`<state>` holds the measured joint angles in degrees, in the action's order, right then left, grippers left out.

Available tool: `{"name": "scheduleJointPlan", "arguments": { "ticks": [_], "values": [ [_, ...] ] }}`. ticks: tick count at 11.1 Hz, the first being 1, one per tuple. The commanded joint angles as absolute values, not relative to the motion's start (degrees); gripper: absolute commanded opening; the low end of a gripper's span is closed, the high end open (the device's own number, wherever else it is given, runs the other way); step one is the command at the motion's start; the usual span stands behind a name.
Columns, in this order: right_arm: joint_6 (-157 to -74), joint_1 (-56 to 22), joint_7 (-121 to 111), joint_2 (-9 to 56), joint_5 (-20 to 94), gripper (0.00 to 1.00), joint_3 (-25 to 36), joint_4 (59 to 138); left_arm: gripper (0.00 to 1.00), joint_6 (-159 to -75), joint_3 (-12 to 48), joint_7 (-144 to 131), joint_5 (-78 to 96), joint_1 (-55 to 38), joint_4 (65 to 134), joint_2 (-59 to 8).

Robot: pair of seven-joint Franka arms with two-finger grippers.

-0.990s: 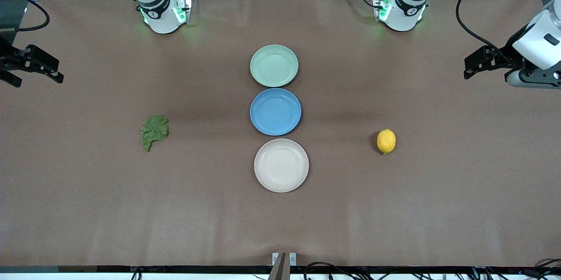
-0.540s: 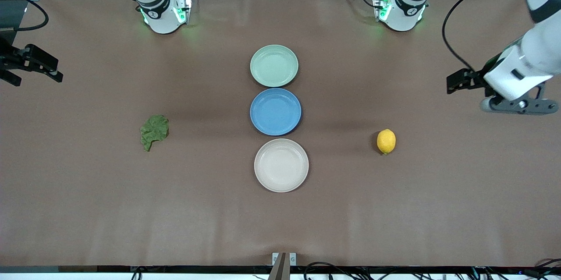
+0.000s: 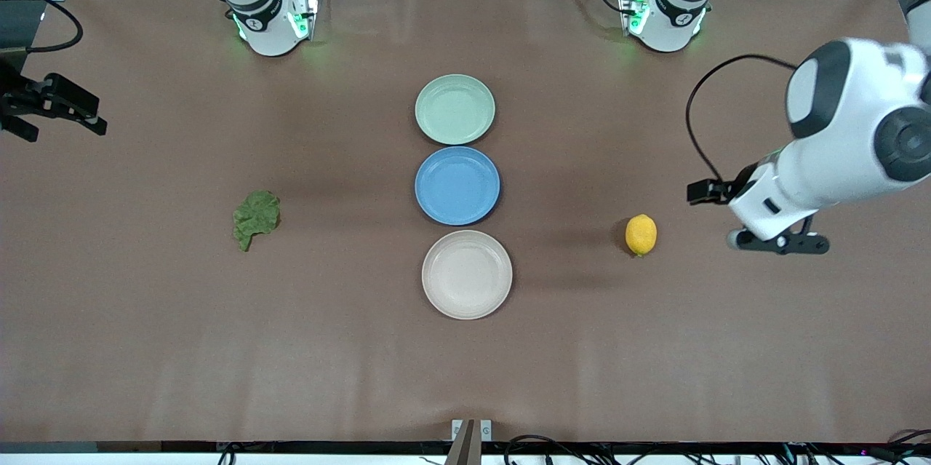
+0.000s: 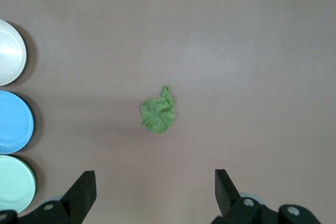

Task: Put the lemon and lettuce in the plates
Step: 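Move the left gripper over the yellow lemon while the right gripper reaches the lettuce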

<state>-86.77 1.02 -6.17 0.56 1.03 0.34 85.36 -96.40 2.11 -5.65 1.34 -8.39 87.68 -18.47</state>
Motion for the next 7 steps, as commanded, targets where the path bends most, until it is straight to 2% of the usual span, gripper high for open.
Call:
{"name": "scheduleJointPlan", "arguments": {
  "ticks": [1, 5, 7],
  "values": [
    [-86.9, 1.4, -7.1, -0.3, 1.5, 1.0, -0.1, 89.7, 1.0, -101.9, 2.1, -10.3, 1.7, -10.4, 87.2, -24.7],
    [-94.7, 1.5, -7.1, -0.3, 1.3, 1.0, 0.0, 98.5, 1.0, -107.3, 2.1, -11.0, 1.1, -13.0, 88.1, -32.6],
    [-100.4, 1.5, -7.1, -0.3, 1.3, 1.0, 0.0, 103.8, 1.0, -111.2, 2.1, -9.8, -0.7, -13.3, 92.4, -33.0]
  ]
}}
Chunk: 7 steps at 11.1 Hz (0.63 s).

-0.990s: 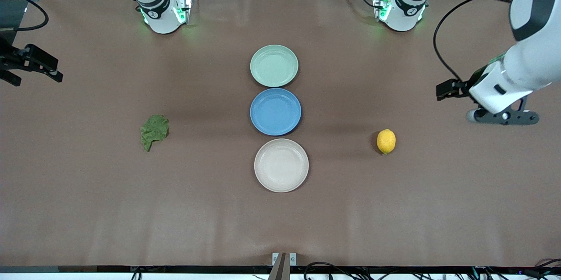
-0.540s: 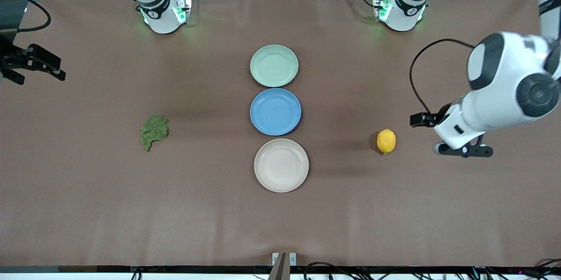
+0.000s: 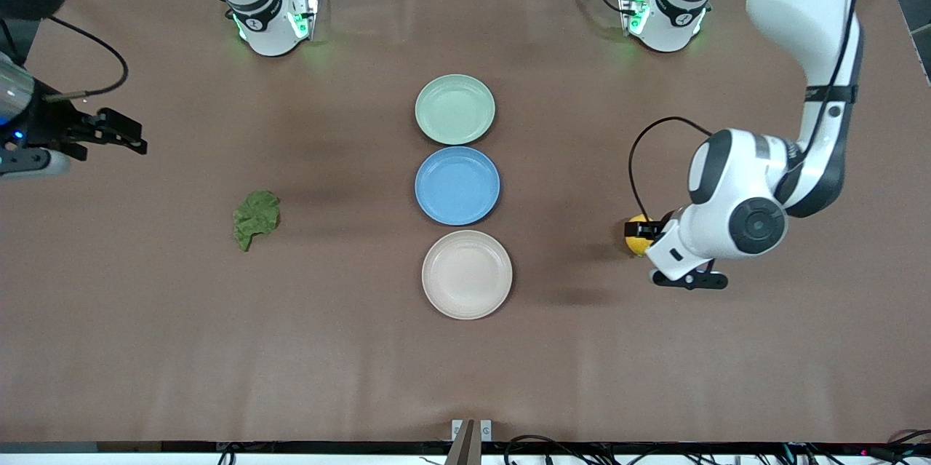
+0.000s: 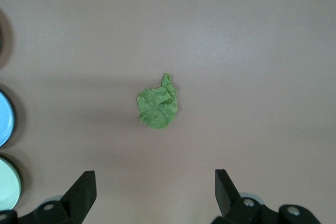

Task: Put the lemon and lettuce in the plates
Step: 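Grasp the lemon with the left gripper while the right gripper grasps the lettuce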

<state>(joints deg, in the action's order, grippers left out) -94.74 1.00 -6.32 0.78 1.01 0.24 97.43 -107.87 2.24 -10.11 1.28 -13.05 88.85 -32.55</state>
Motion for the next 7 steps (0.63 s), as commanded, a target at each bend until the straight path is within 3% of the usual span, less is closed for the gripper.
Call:
{"name": "scheduleJointPlan", "arguments": {
  "ticks": [1, 7],
  "values": [
    [-103.9, 1.8, -7.1, -0.3, 1.3, 1.0, 0.0, 106.9, 1.0, -112.0, 2.3, -7.8, -2.7, -12.9, 94.5, -33.1],
    [-135.6, 1.8, -6.9, 5.1, 1.4, 1.0, 0.1, 127.9, 1.0, -112.9, 2.3, -4.7, -3.1, -13.3, 96.3, -37.8]
  ]
}}
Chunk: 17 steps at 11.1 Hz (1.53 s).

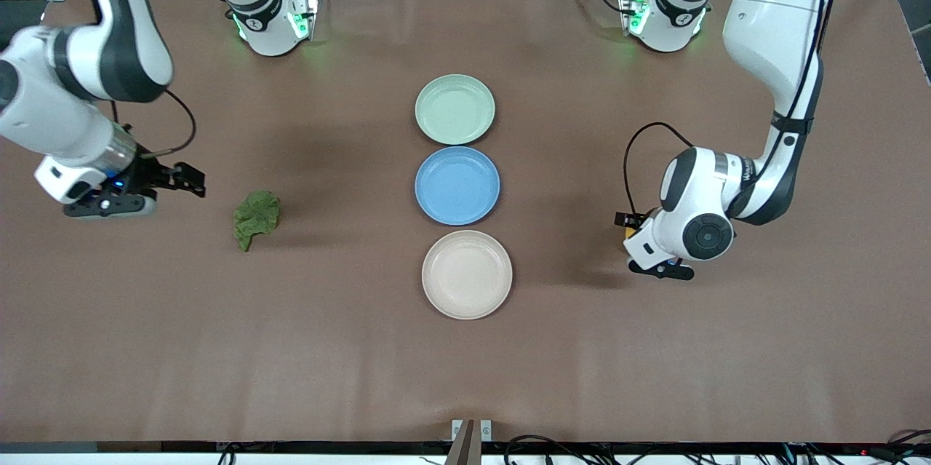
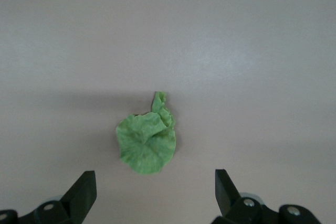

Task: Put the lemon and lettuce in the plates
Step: 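Grasp the lemon with the left gripper while the right gripper grasps the lettuce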

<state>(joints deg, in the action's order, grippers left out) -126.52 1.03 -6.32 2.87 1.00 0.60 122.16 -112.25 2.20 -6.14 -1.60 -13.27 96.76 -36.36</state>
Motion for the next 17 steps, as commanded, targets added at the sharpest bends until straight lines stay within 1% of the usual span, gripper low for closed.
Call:
{"name": "scheduleJointPlan", "arguments": {
  "ticks": [1, 2, 3, 4, 5, 7, 9, 10, 11, 12, 14, 15, 16, 17],
  "values": [
    [-137.6, 1.8, -6.9, 7.7, 1.5, 1.0, 0.1, 128.0, 1.0, -113.5, 2.3, -3.9, -3.0, -12.7, 95.8, -39.1],
    [-140.2, 1.8, -6.7, 10.1, 1.7, 1.0, 0.1, 128.1, 1.0, -115.6, 2.3, -3.3, -3.1, -12.7, 95.5, -39.7],
    [-142.2, 1.5, -6.5, 12.4, 2.0, 1.0, 0.1, 128.3, 0.61, -116.1, 2.3, -3.3, -2.8, -12.7, 95.5, -39.7],
    [-145.1, 1.0, -6.4, 14.2, 2.0, 1.0, 0.1, 128.8, 0.05, -116.1, 2.3, -3.4, -2.6, -12.8, 95.4, -39.7],
    [-148.4, 1.0, -6.4, 15.5, 2.0, 1.0, 0.1, 130.1, 0.0, -116.3, 2.3, -4.2, -2.5, -13.1, 95.3, -39.6],
    [-153.4, 0.3, -5.4, 18.6, 2.3, 1.0, 0.0, 131.2, 0.0, -116.5, 2.4, -4.6, -2.3, -13.3, 95.3, -38.9],
    [-157.3, -0.9, -3.6, 21.8, 2.3, 0.93, 0.1, 131.3, 0.0, -116.5, 2.5, -8.0, -1.1, -13.6, 94.1, -37.3],
    [-158.6, -1.0, -3.6, 22.8, 2.3, 0.86, 0.1, 131.4, 0.0, -116.5, 2.8, -9.3, -0.7, -13.6, 92.5, -37.2],
    [-159.2, -1.1, -3.6, 23.2, 2.3, 0.74, 0.1, 131.4, 0.0, -116.5, 2.9, -11.5, 0.3, -13.8, 90.7, -37.3],
    [-159.5, -1.1, -3.6, 23.6, 2.3, 0.6, 0.1, 131.4, 0.0, -116.7, 3.2, -14.1, 1.3, -14.3, 90.2, -37.2],
    [-161.5, -1.1, -3.6, 25.0, 2.3, 0.42, 0.1, 131.4, 0.0, -120.5, 3.7, -20.4, 3.5, -16.0, 86.6, -37.5],
    [-161.7, -1.6, -3.6, 25.2, 2.3, 0.29, 0.1, 131.4, 0.0, -123.1, 3.6, -23.2, 4.5, -17.7, 85.8, -38.1],
    [-161.5, -1.6, -3.6, 25.0, 2.3, 0.11, 0.1, 131.3, 0.0, -126.6, 3.6, -26.8, 4.8, -19.6, 85.8, -38.7],
    [-161.0, -1.7, -3.6, 24.3, 2.3, 0.0, 0.1, 131.3, 0.0, -130.0, 3.5, -33.0, 4.7, -22.2, 85.9, -39.4]
  ]
}}
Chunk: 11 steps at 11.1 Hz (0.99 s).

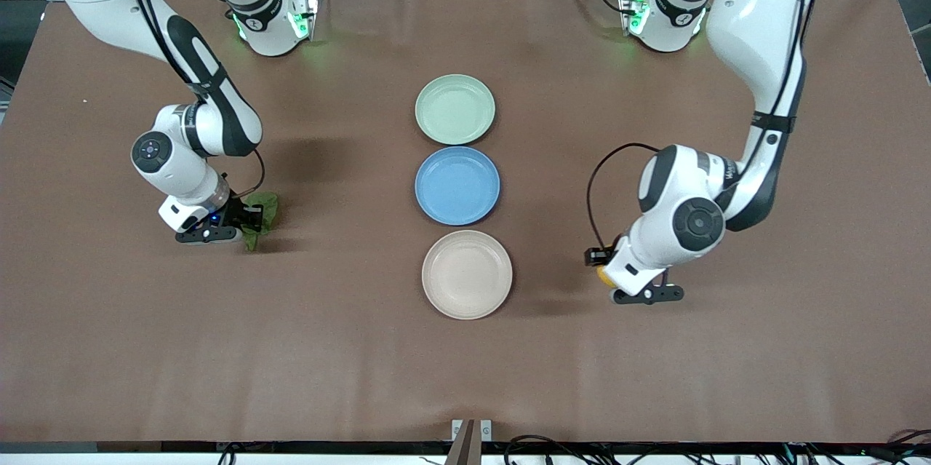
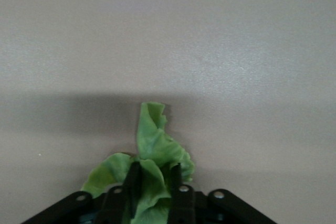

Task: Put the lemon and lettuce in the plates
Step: 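Carry the lemon onto the cream plate while the right gripper lifts the lettuce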

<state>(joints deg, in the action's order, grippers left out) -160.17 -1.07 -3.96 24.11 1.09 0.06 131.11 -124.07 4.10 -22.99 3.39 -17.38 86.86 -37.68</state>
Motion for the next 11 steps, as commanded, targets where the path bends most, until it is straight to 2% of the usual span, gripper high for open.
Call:
{"name": "scheduleJointPlan", "arguments": {
  "ticks": [1, 6, 10, 11],
  "values": [
    [-159.5, -1.8, -3.6, 22.6, 2.3, 0.0, 0.0, 131.3, 0.0, -134.0, 3.1, -39.1, 4.1, -25.4, 85.9, -40.1],
    [-137.6, -1.9, -0.2, 8.7, 2.4, 0.0, -0.3, 128.3, 0.0, -152.8, 3.0, -51.4, 4.0, -31.7, 85.8, -43.1],
    [-131.8, -4.4, 13.4, 4.1, 3.9, 0.0, -6.4, 126.6, 0.0, -153.9, 3.0, -51.8, 4.1, -35.5, 85.8, -46.0],
    [-131.3, -5.4, 18.3, 3.3, 5.3, 0.0, -9.1, 126.6, 0.64, -153.8, 3.0, -51.4, 4.0, -35.5, 85.8, -46.1]
  ]
}}
